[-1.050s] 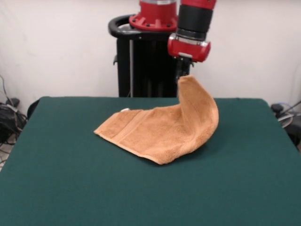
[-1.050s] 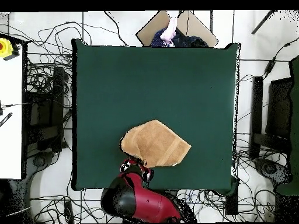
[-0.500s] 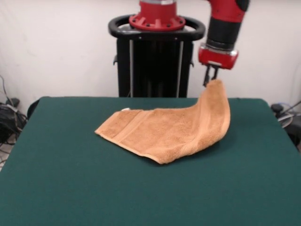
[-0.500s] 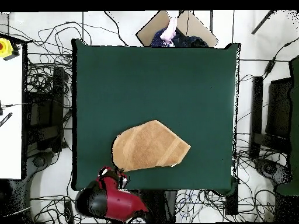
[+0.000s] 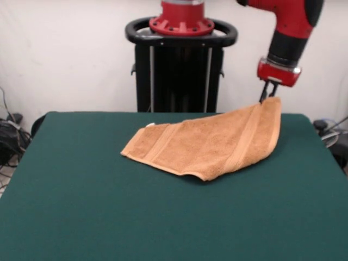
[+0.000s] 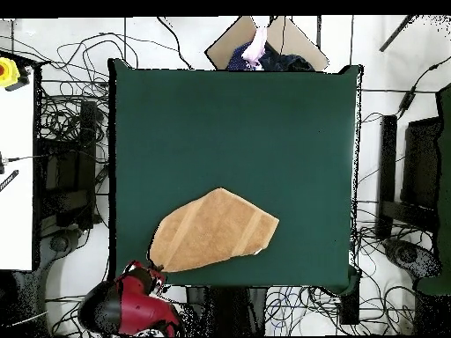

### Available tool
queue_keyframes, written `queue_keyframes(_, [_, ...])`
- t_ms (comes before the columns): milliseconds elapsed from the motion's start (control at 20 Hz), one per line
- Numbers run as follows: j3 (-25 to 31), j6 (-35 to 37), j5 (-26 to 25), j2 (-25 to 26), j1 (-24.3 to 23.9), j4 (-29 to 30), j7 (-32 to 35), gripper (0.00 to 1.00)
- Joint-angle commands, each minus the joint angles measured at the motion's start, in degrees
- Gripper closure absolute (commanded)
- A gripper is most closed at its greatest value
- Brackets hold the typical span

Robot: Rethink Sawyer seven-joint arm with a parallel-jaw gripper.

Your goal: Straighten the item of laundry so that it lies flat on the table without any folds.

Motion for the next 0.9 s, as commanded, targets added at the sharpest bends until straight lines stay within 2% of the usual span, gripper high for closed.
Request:
queue_keyframes(50, [1.5,-1.9,11.6,8.6,4.3,-10.1,18.0,1.0])
queue_keyframes(150, [2.2,-3.8,13.3,10.7,5.0,-11.3,18.9,1.0])
queue_keyframes(350, [1.7,-3.1,15.9,12.2,6.8,-12.9,17.4,1.0])
queue_keyframes(400, [0.7,-2.3,16.8,12.4,7.7,-13.3,15.5,0.0])
queue_keyframes(550, [-2.2,-0.3,18.7,11.1,9.5,-13.2,13.9,0.0])
queue_keyframes(650, [-6.1,1.2,18.8,7.6,10.4,-12.3,11.5,0.0])
queue_keyframes(800, [-13.2,7.9,15.7,1.6,10.4,-12.4,6.9,0.0])
queue_keyframes(900, [-18.2,14.2,12.8,-0.4,10.7,-14.4,4.9,0.0])
